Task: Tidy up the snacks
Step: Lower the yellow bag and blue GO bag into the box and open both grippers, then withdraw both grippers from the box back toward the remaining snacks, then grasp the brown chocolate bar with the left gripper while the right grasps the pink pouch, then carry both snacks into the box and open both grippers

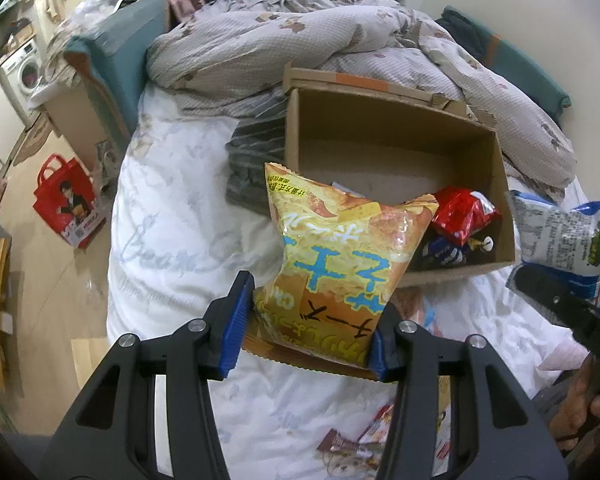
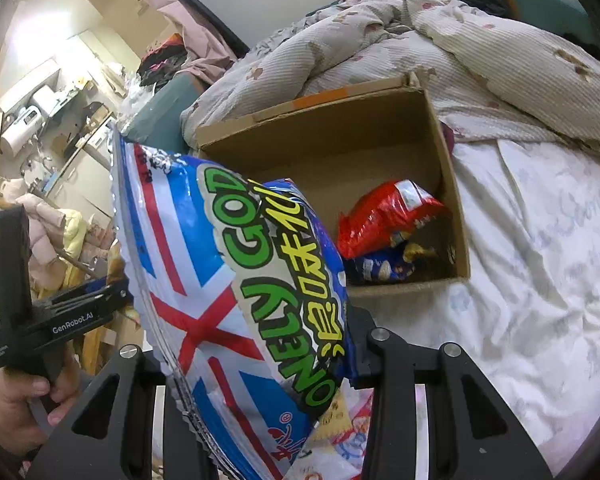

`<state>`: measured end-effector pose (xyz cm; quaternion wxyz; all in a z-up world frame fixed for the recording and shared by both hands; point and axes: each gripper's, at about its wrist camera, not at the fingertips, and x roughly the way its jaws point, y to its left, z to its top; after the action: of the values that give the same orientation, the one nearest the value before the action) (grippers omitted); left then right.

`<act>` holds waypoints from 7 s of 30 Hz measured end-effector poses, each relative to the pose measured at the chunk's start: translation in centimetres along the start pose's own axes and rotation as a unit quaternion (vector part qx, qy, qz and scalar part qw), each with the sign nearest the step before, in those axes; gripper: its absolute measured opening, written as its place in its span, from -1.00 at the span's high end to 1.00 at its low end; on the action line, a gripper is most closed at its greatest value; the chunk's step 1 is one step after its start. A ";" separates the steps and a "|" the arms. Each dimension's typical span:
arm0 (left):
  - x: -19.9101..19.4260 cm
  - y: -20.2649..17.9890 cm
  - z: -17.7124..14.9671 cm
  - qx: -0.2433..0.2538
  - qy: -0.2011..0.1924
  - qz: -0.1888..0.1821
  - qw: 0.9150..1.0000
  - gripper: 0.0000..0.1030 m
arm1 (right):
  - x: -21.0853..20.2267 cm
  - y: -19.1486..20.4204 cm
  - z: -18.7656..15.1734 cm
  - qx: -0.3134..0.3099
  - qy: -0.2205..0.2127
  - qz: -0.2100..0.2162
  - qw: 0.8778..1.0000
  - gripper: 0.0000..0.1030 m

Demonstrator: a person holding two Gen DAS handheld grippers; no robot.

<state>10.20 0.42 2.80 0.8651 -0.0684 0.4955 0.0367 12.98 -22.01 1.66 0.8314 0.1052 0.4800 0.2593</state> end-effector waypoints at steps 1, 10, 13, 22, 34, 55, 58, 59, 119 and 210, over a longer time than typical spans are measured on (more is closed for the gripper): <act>0.2 -0.4 0.4 0.005 -0.001 0.000 1.000 0.11 | 0.2 0.1 0.3 -0.004 0.001 -0.002 1.000 0.22; 2.9 -4.1 4.8 0.044 -0.018 -0.002 0.999 0.11 | 2.8 -0.1 5.5 -0.060 -0.016 -0.106 0.992 0.21; 4.3 -4.3 5.3 0.033 -0.009 -0.012 0.999 0.11 | 3.6 -0.8 6.5 -0.082 -0.028 -0.165 0.982 0.21; 7.1 -4.1 5.1 0.034 0.004 -0.013 0.999 0.11 | 5.7 -2.4 6.6 -0.090 -0.014 -0.197 0.976 0.18; 7.6 -4.1 5.5 0.042 -0.005 -0.007 0.999 0.08 | 5.6 -3.4 7.2 -0.042 -0.024 -0.127 0.991 -0.34; 6.3 -3.3 4.7 0.023 -0.008 -0.023 0.999 -0.57 | 4.3 -3.3 7.0 -0.018 -0.038 -0.088 0.995 -0.81; 5.6 -3.1 4.5 0.023 -0.014 -0.014 1.000 -0.57 | 4.4 -3.2 6.7 -0.022 -0.026 -0.095 0.995 -0.81; 5.3 -3.1 4.3 0.022 -0.016 -0.013 1.000 -0.57 | 4.2 -3.1 6.6 -0.023 -0.024 -0.092 0.995 -0.81; 3.6 3.3 -7.8 -0.055 0.106 0.018 0.993 -0.57 | 3.1 -3.7 -7.4 0.107 0.128 -0.065 0.984 -0.81; -1.3 -0.6 2.3 -0.003 0.016 -0.030 0.999 0.73 | -0.4 0.6 0.3 0.033 0.002 -0.013 0.999 0.67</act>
<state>11.56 0.19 5.11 0.8579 -0.0862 0.5064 0.0107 12.87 -21.72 2.38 0.8296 0.1257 0.4914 0.2332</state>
